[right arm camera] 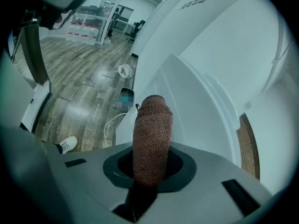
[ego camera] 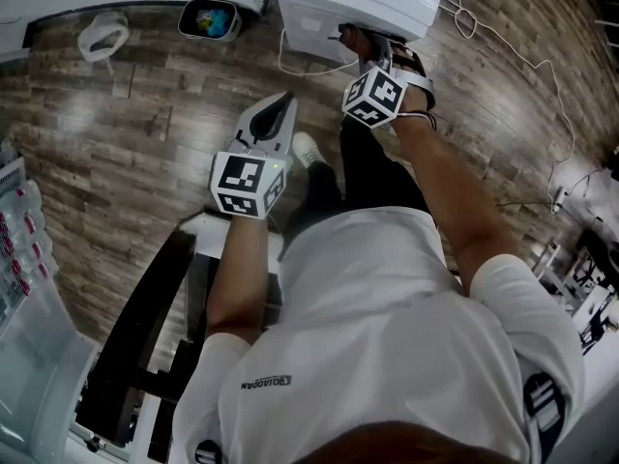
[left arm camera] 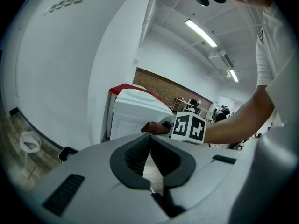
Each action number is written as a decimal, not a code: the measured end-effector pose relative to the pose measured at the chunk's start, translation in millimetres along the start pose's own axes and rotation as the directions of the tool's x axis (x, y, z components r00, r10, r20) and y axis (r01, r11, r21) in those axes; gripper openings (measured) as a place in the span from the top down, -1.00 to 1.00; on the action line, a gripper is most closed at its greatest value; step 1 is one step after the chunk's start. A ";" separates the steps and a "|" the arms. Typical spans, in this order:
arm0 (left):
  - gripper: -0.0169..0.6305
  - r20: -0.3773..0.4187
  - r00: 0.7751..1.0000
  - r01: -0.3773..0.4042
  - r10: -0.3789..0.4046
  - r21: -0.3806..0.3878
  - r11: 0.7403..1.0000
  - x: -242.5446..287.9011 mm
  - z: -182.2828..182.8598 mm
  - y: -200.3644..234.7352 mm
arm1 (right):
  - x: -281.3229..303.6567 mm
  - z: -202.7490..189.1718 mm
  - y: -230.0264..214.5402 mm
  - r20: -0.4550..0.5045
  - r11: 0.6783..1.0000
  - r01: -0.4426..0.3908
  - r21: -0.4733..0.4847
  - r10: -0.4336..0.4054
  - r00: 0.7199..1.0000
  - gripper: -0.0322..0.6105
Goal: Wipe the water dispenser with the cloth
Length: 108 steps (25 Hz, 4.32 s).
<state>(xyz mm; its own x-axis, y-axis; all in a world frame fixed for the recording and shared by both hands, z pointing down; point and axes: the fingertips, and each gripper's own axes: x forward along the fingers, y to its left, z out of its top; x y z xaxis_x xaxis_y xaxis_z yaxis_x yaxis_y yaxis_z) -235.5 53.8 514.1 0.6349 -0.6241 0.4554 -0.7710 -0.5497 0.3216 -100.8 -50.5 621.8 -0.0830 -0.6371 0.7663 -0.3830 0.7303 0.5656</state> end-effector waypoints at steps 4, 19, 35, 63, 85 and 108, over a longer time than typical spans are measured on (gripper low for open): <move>0.97 -0.014 1.000 -0.011 0.011 -0.020 1.000 3.2 -8.2 6.0 | 25.7 -5.8 19.7 -0.020 0.999 -0.037 0.016 0.038 0.999 0.70; 0.97 -0.056 0.995 -0.087 0.079 -0.137 0.987 -3.3 -45.3 25.1 | 110.4 -37.8 84.3 -0.125 0.983 -0.161 0.085 0.171 0.977 0.70; 0.97 -0.112 0.982 -0.171 0.154 -0.157 0.973 -26.6 -79.7 38.5 | 165.2 -60.2 128.0 -0.200 0.959 -0.268 0.086 0.281 0.939 0.70; 0.97 0.131 0.975 -0.175 0.177 -0.023 0.984 -76.7 39.0 24.8 | -95.1 81.8 -58.0 0.261 0.964 -0.151 0.220 0.091 0.961 0.70; 0.97 0.176 0.953 -0.238 0.246 -0.065 0.969 -79.9 52.0 39.0 | -40.3 142.3 -63.5 0.228 0.992 -0.116 0.054 0.100 0.968 0.70; 0.97 0.076 0.965 -0.231 0.250 -0.199 0.953 -27.0 -0.5 73.6 | 74.7 104.2 29.8 0.047 0.965 -0.248 0.090 0.245 0.968 0.70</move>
<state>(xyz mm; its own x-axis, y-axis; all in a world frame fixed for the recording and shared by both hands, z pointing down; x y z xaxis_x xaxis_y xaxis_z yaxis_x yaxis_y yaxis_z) -309.4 30.5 525.9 0.4241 -0.7819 0.4569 -0.8908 -0.2693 0.3660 -214.3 -101.9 664.2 -0.2173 -0.4498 0.8663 -0.4316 0.8403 0.3280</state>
